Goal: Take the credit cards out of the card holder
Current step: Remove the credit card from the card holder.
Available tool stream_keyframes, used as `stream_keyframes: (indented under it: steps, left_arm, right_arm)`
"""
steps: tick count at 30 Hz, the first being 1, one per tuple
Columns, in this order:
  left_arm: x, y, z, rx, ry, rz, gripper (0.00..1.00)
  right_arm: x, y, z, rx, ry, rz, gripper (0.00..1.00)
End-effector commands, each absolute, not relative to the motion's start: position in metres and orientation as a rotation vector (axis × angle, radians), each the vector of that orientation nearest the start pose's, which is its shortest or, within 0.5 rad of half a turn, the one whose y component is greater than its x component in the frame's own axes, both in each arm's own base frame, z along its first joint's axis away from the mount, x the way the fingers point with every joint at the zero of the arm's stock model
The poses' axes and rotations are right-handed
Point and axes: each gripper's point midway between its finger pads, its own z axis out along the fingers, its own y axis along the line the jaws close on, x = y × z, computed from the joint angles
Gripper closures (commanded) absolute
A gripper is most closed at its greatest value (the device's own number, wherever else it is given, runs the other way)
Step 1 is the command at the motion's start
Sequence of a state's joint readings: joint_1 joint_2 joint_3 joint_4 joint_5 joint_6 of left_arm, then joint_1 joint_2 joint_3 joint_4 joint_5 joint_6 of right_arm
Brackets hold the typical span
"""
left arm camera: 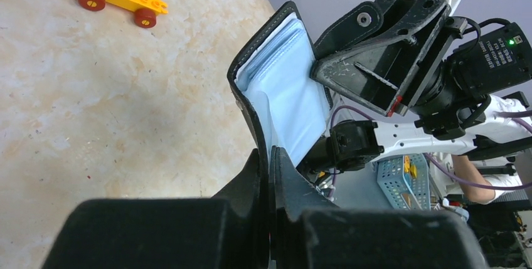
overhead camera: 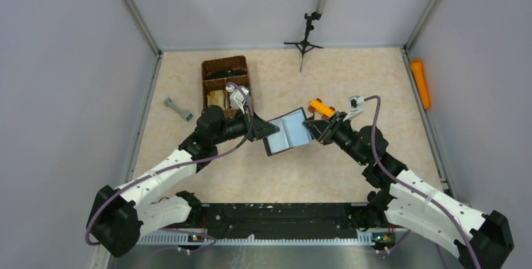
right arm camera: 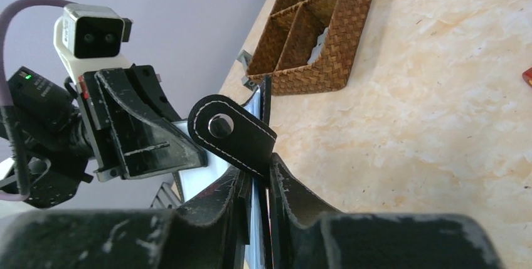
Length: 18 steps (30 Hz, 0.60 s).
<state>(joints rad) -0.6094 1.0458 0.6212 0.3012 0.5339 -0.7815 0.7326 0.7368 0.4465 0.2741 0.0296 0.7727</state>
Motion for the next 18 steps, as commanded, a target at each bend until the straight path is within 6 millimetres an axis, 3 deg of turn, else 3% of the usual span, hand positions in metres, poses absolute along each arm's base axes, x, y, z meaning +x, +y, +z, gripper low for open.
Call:
stream_keyframes:
  steps: [1, 7, 12, 18]
  left_arm:
    - [0.218, -0.292, 0.255, 0.32, 1.847, -1.44, 1.0]
    - [0.217, -0.293, 0.253, 0.321, 1.854, -1.453, 1.0]
    - [0.215, -0.294, 0.254, 0.322, 1.848, -1.472, 1.0]
    - [0.217, -0.295, 0.249, 0.311, 1.863, -1.47, 1.0]
  right_arm:
    - [0.224, 0.234, 0.265, 0.065, 1.634, 1.166, 0.82]
    - [0.217, 0.235, 0.273, 0.066, 1.599, 1.23, 0.79]
    - [0.216, 0.235, 0.273, 0.079, 1.601, 1.246, 0.99]
    - [0.21, 0.24, 0.271, 0.063, 1.599, 1.299, 1.0]
